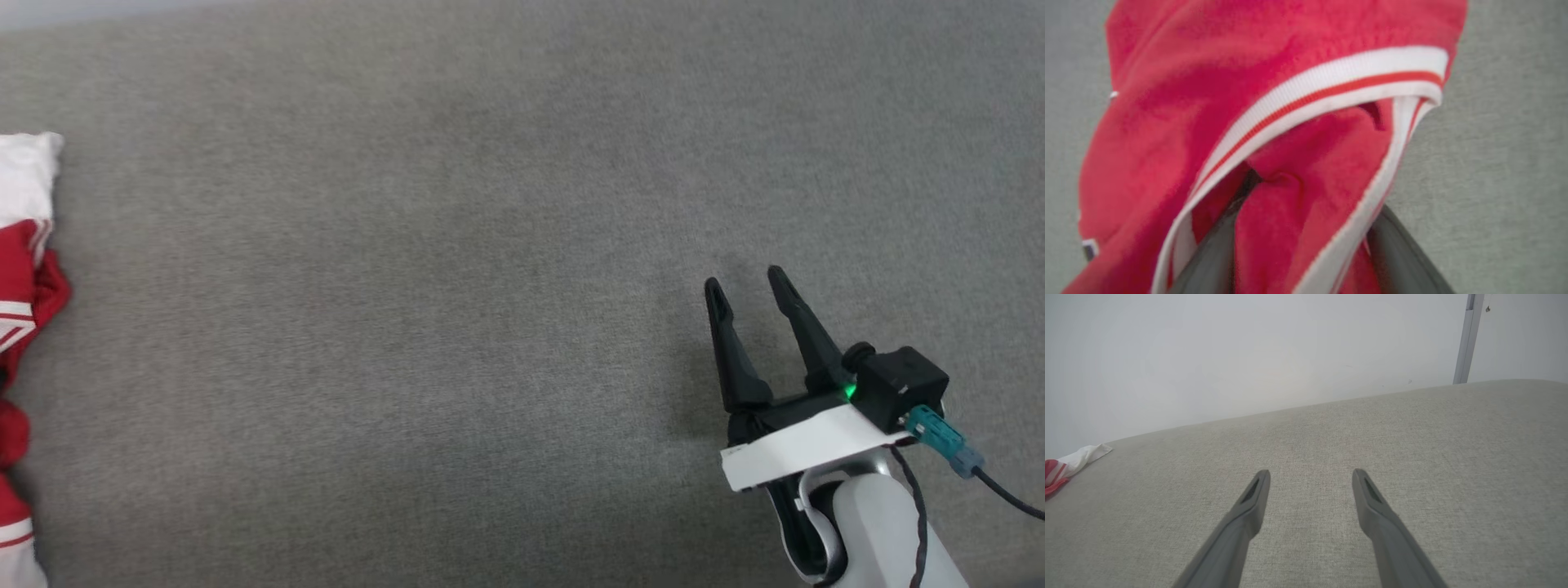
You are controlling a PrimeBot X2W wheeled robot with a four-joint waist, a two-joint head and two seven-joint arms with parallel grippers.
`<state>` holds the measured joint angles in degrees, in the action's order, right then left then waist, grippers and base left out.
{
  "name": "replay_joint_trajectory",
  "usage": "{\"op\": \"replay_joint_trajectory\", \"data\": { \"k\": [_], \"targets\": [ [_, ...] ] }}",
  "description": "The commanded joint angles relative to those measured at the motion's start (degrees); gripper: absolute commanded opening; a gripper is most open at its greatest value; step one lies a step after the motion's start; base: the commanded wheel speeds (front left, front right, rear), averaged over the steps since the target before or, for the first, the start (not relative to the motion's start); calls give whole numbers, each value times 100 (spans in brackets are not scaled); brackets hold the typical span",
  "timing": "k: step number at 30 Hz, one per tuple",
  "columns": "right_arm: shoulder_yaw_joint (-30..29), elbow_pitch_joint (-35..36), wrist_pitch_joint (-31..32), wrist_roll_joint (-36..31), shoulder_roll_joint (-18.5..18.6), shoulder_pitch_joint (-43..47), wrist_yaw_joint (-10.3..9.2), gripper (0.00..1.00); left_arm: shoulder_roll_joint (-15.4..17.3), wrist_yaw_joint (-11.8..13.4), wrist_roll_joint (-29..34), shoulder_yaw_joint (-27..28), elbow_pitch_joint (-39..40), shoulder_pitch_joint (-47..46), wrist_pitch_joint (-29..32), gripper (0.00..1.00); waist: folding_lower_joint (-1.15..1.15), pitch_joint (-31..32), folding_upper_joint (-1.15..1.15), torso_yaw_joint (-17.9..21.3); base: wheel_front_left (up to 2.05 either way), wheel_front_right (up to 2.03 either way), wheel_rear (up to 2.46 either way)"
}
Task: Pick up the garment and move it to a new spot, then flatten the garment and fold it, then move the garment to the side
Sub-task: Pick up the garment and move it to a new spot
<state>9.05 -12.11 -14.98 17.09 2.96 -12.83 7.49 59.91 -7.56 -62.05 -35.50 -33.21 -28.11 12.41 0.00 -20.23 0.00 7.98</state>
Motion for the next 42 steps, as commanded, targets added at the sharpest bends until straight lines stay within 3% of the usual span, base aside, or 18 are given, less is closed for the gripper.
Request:
{"op": "replay_joint_trajectory", "data": {
  "k": [1, 4, 5, 6, 8, 11, 18, 24, 32, 36, 42],
  "targets": [
    [38, 69, -30, -1, -2, -85, 0, 100, -34, 15, -198, -149, -213, -137, 156, 100, 0, -214, 0, 143, 0, 0, 0],
    [86, 99, -31, -16, -5, -144, 0, 100, -110, 15, -306, -380, -406, -155, 187, 100, 0, -283, 0, 171, 0, 0, 0],
    [102, 107, -30, -15, -5, -161, 0, 100, -140, 17, -331, -437, -483, -176, 158, 79, 0, -290, 0, 176, 0, 0, 0],
    [113, 113, -31, -11, -4, -166, 0, 100, -165, 21, -362, -477, -563, -202, 108, 45, 0, -291, 0, 176, 0, 0, 0],
    [134, 114, -30, -1, -4, -174, 0, 100, -203, 21, -355, -540, -690, -284, -78, 0, 0, -270, 0, 175, 0, 0, 0],
    [136, 99, -30, 0, -3, -159, 0, 100, -214, 20, -284, -630, -773, -366, -291, 0, 0, -207, 0, 165, 0, 0, 0],
    [51, 45, -30, 35, -4, -49, 0, 100, -219, 15, 317, -838, -1000, -1073, -1551, 0, 0, 203, 0, 146, 0, 0, 0],
    [73, 48, -30, 182, -3, 44, 0, 100, -326, 15, 862, -1296, -487, -1745, -2057, 0, 0, 507, 0, 280, 0, 0, 0],
    [161, 212, -30, 610, -4, 101, 0, 100, -391, 15, 1300, -2123, 978, -2665, -1807, 0, 0, 356, 0, 857, 0, 0, 0],
    [241, 298, -30, 895, -6, 126, 0, 100, -598, 15, 1365, -2544, 1692, -3194, -1553, 0, 0, 192, 0, 1294, 0, 0, 0],
    [356, 383, -31, 1279, -5, 240, 0, 100, -1061, 15, 991, -3019, 2309, -3745, -1179, 0, 0, 6, 0, 1993, 0, 0, 0]
  ]
}}
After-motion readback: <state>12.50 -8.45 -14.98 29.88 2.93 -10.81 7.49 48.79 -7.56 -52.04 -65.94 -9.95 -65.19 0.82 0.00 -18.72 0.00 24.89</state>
